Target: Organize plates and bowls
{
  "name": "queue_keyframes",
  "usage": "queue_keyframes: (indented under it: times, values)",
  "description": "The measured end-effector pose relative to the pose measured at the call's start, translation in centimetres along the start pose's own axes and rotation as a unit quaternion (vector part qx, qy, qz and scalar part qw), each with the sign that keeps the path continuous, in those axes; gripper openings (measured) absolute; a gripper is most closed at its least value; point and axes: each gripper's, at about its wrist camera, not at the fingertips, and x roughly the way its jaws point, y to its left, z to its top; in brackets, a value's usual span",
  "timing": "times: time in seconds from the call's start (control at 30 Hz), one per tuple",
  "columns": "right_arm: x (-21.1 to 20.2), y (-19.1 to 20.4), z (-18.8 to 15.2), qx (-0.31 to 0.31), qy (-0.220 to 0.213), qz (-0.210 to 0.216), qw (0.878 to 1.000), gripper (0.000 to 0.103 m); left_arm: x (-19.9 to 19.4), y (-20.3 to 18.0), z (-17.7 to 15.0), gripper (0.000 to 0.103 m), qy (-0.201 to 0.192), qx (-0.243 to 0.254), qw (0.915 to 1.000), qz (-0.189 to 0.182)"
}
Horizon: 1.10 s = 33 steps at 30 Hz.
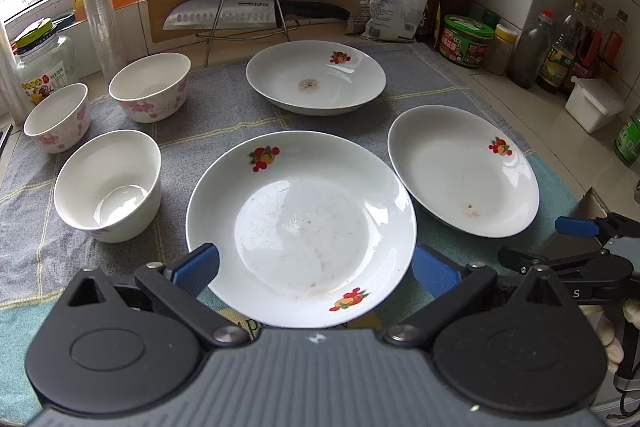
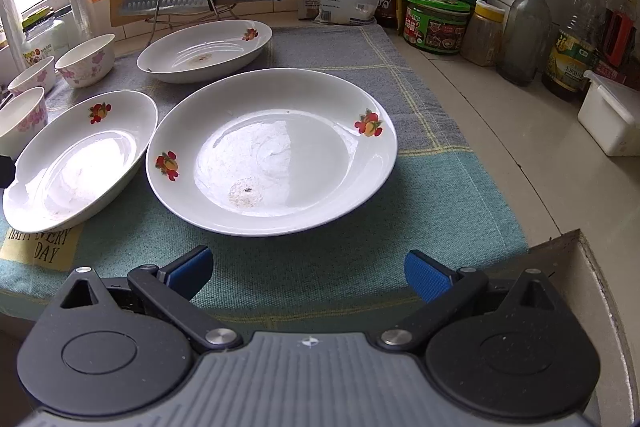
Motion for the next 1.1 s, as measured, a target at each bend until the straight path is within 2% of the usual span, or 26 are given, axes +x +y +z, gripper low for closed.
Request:
queue_keyframes:
  times: [0.27, 0.43, 0.7, 1.0, 1.1]
  values:
    - [2.0, -1.0, 0.9, -0.043, -0.008, 0.042, 0.998, 0.103, 1.1, -2.4, 2.8, 0.102, 0.002, 0.018, 0.9998, 0.006]
    - [3.0, -1.5, 1.4, -0.090, -0.008, 0.078, 0.993, 0.103, 2.4, -4.7, 5.9, 0.102, -0.001, 0.026, 0.9997, 0.002]
    - [3.5, -2.4, 1.5, -0.140, -0.019, 0.105, 0.984, 0.103, 5.9, -8.8, 9.9, 0.102, 0.000, 0.053, 0.9985, -0.012]
    - [3.5, -2.6, 1.6, -0.146, -0.021, 0.108, 0.983, 0.103, 11.9, -11.3, 13.0, 0.102, 0.051, 0.084, 0.9945, -0.037]
    - [3.5, -2.6, 1.5, -0.143, -0.022, 0.105, 0.984, 0.103, 13.9, -11.3, 13.4, 0.102, 0.080, 0.088, 0.9913, -0.057]
